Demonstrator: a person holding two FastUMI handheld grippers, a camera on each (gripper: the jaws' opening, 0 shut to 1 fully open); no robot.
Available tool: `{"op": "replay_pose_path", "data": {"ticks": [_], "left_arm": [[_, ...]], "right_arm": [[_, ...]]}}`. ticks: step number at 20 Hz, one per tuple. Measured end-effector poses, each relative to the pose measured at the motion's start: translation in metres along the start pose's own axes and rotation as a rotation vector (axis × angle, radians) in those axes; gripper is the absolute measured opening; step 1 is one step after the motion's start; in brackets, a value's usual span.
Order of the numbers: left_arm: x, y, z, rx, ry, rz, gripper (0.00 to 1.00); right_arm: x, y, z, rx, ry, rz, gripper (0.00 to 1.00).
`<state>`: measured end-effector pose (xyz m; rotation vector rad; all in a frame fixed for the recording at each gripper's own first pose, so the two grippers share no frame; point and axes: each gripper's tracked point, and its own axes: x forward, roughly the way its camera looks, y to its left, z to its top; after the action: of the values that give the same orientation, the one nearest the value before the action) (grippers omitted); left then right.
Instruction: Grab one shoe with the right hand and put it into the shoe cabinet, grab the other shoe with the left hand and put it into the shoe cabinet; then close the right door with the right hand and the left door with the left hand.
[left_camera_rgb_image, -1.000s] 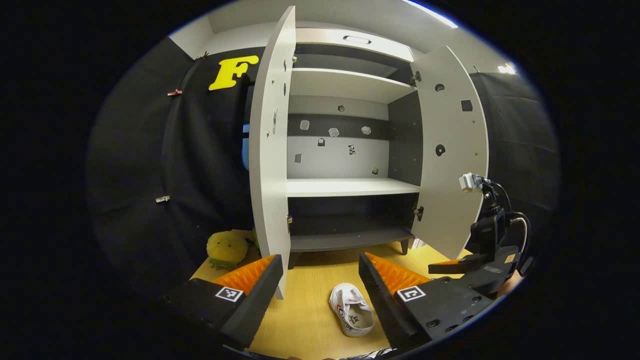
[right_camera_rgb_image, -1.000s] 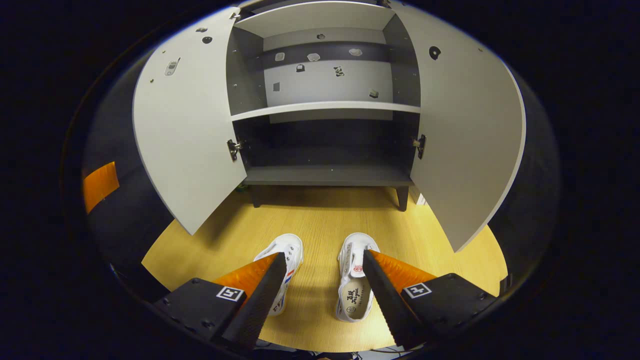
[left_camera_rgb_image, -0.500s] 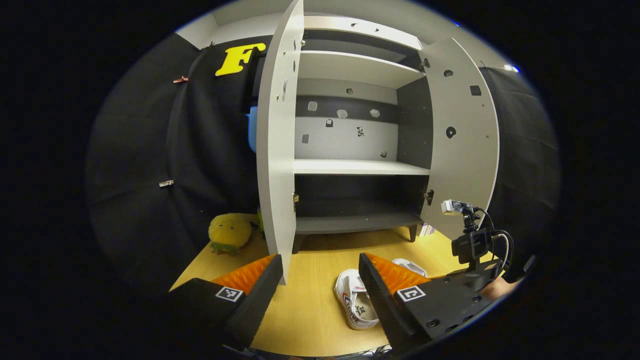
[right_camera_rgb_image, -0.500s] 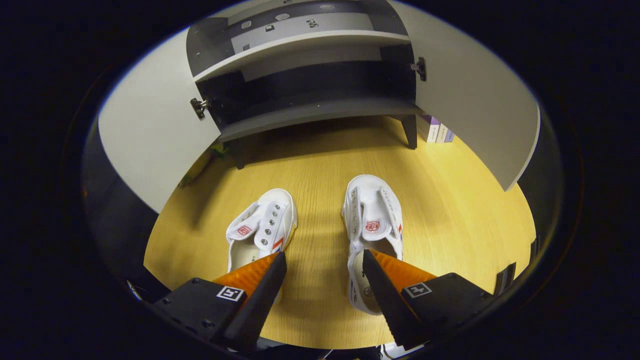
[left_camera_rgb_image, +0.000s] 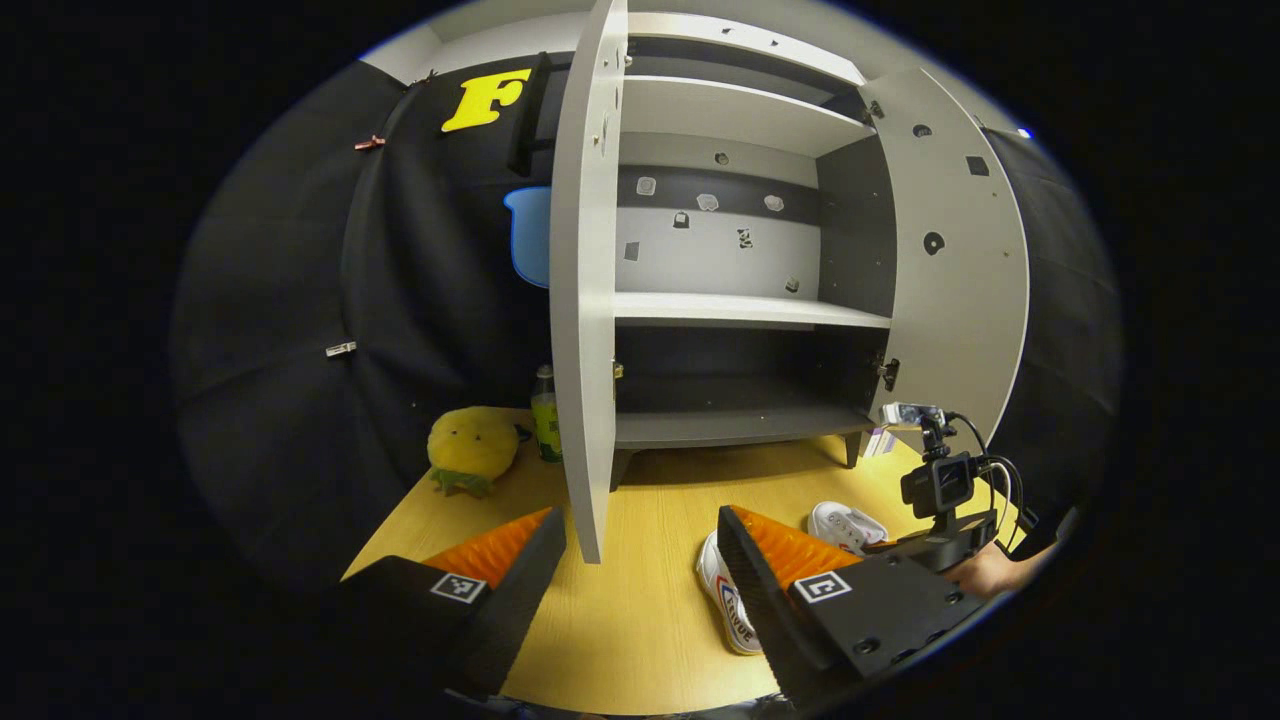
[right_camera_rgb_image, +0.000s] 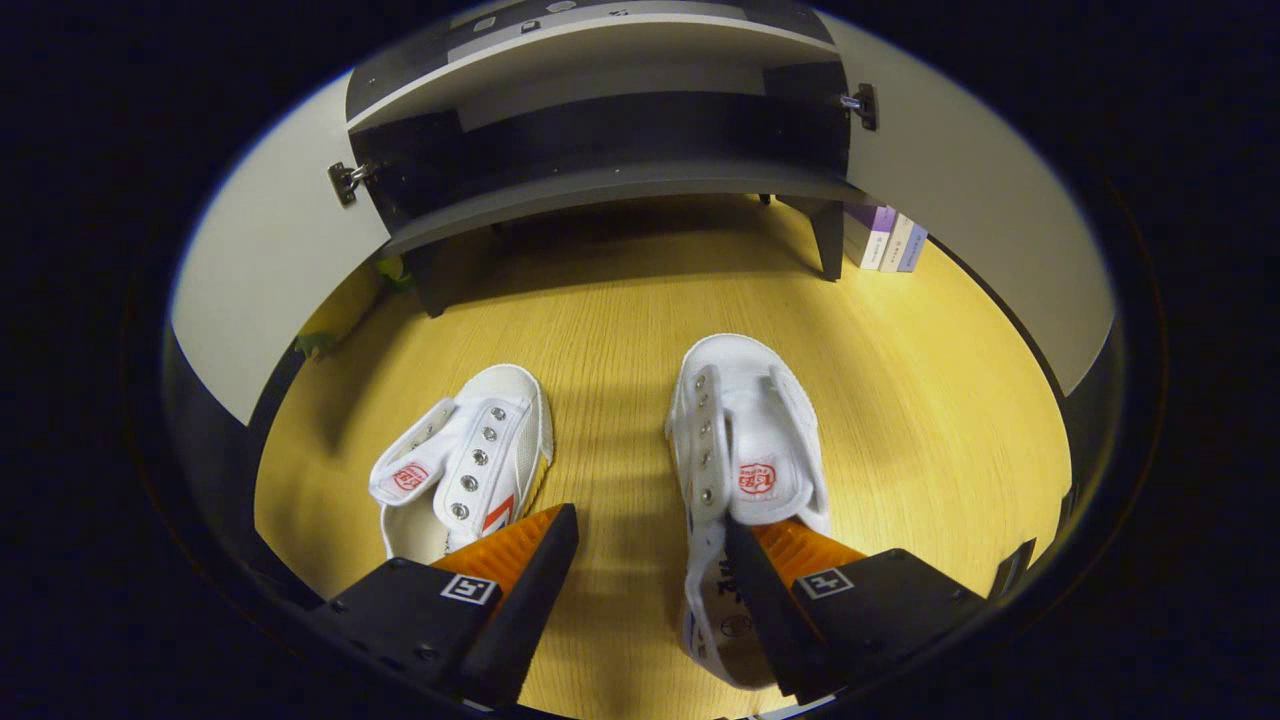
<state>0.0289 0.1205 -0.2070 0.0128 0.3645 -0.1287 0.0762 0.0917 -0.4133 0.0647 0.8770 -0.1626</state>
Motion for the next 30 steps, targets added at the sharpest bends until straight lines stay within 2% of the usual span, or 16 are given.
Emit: {"op": "replay_pose_path", "data": {"ticks": [3, 5, 6, 9, 10, 11, 13, 14, 15, 16, 18, 19, 20, 21, 25, 30], "left_arm": [[0.002, -0.001, 0.002, -0.006, 0.003, -0.015, 0.95], [0.002, -0.001, 0.005, 0.006, -0.003, -0.011, 0.96], [0.002, -0.002, 0.006, 0.012, -0.005, -0.012, 0.95], [-0.002, -0.008, 0.007, 0.002, -0.006, -0.026, 0.95], [-0.002, -0.01, 0.006, -0.005, -0.004, -0.032, 0.95], [-0.003, -0.011, 0.006, -0.008, -0.003, -0.035, 0.95], [-0.008, -0.012, 0.006, -0.005, -0.003, -0.032, 0.95], [-0.01, -0.01, 0.006, 0.0, -0.01, -0.021, 0.95], [-0.013, -0.01, 0.006, 0.002, -0.014, -0.02, 0.96], [-0.014, -0.011, 0.004, 0.003, -0.013, -0.024, 0.96], [-0.015, -0.014, 0.002, 0.002, -0.004, -0.028, 0.95], [-0.016, -0.014, 0.002, 0.0, -0.002, -0.03, 0.95], [-0.017, -0.015, 0.001, 0.001, -0.002, -0.031, 0.95], [-0.019, -0.016, 0.002, 0.003, -0.004, -0.032, 0.95], [-0.023, -0.024, 0.002, 0.023, -0.012, -0.041, 0.95], [-0.024, -0.034, 0.005, 0.018, -0.025, -0.053, 0.95]], "right_arm": [[0.012, -0.008, 0.006, -0.036, -0.013, -0.058, 0.87], [0.017, -0.017, 0.01, -0.081, -0.022, -0.099, 0.65], [0.019, -0.016, 0.013, -0.083, -0.026, -0.1, 0.48], [0.023, -0.024, 0.017, -0.068, -0.025, -0.134, 0.49], [0.021, -0.026, 0.018, -0.047, -0.022, -0.139, 0.33], [0.021, -0.026, 0.018, -0.024, -0.015, -0.133, 0.25], [0.024, -0.025, 0.016, 0.001, 0.005, -0.111, 0.21], [0.022, -0.025, 0.018, 0.005, 0.011, -0.108, 0.13], [0.021, -0.024, 0.018, 0.009, 0.024, -0.094, 0.13], [0.023, -0.023, 0.016, 0.017, 0.024, -0.085, 0.08], [0.022, -0.023, 0.018, 0.03, 0.024, -0.064, 0.05], [0.019, -0.024, 0.018, 0.036, 0.018, -0.059, 0.09], [0.016, -0.025, 0.02, 0.036, 0.005, -0.058, 0.01], [0.013, -0.025, 0.022, 0.031, -0.01, -0.053, 0.05], [-0.011, -0.019, 0.031, -0.002, -0.06, -0.028, 0.05], [-0.053, -0.013, 0.071, -0.133, -0.171, -0.016, 0.05]]}}
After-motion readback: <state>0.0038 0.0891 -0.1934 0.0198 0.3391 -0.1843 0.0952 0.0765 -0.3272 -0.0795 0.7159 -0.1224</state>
